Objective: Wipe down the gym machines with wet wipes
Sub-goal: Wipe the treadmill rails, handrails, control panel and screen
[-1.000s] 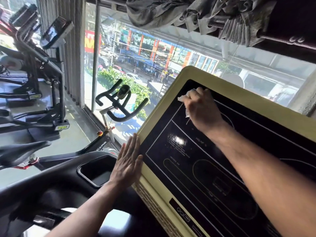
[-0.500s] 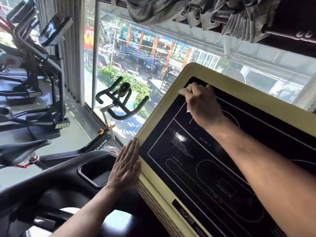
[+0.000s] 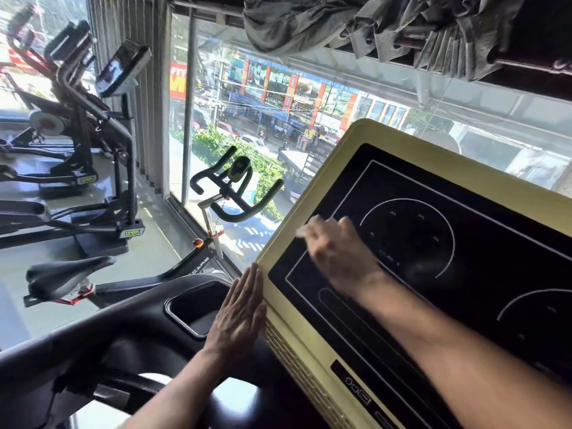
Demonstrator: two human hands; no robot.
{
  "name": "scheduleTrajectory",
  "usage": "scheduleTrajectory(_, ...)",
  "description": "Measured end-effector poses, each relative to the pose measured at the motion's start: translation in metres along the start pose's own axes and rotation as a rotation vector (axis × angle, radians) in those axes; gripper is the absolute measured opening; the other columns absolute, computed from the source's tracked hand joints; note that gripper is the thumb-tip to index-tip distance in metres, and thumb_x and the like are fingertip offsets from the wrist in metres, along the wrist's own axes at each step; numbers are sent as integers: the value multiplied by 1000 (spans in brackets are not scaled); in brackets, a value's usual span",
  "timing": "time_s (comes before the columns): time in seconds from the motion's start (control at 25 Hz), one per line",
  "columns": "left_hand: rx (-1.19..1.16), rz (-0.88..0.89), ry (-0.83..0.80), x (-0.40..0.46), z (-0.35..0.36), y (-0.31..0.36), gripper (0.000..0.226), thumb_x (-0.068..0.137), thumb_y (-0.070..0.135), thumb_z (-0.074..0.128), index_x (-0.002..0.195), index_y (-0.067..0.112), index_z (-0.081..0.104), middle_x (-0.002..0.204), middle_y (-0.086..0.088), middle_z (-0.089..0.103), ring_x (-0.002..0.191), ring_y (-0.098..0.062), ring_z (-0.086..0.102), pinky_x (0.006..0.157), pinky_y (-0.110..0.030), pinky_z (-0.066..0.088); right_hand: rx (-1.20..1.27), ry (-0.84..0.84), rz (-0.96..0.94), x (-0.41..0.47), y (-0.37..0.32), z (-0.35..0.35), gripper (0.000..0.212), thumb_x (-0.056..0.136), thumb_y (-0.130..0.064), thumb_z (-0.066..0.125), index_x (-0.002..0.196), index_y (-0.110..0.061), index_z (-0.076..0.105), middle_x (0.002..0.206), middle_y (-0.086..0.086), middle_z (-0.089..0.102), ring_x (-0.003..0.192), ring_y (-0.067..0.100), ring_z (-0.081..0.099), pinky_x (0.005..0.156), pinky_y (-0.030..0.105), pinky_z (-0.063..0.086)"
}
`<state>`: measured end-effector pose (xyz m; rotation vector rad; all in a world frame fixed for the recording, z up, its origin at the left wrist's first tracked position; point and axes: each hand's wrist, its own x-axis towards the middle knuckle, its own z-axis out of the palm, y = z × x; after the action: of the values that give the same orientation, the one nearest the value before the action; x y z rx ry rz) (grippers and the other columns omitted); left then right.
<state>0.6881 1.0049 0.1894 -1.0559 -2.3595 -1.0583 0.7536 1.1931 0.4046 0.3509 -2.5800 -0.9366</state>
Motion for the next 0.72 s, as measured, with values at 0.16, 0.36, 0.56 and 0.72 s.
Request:
scheduleTrajectory(0.16,-39,-15,-22,-3,1,7,64,109,38,22,165,15,4,173,2,-7,160,-19,1,129,-35,1,40,119,212,1,30,-5,43,89,4,60,130,-10,63,116,4,56,88,15,54,87,36,47)
scheduleTrajectory(0.36,-41,-44,-3,-9,8,-5,65,109,41,25,165,16,6,174,3,-6,160,-18,1,129,-34,1,133,76,-3,-32,-102,28,45,91,-1,36,122,-8,68,116,7,61,101,23,53,80,40,46)
scheduleTrajectory(0.56,-32,-57,-42,-7,3,1,66,108,45,22,165,23,-3,172,8,-14,159,-13,-7,128,-29,-4,6,-22,-111,-35,-57,3,34,89,-4,52,119,-12,67,110,7,55,86,19,54,75,37,43)
scheduleTrajectory(0.72,-19,-31,-49,-6,1,6,65,109,43,20,164,21,-5,172,7,-17,159,-13,-10,127,-28,-6,-27,110,260,-26,36,-23,41,90,2,46,124,-12,63,113,6,55,90,19,56,84,40,46)
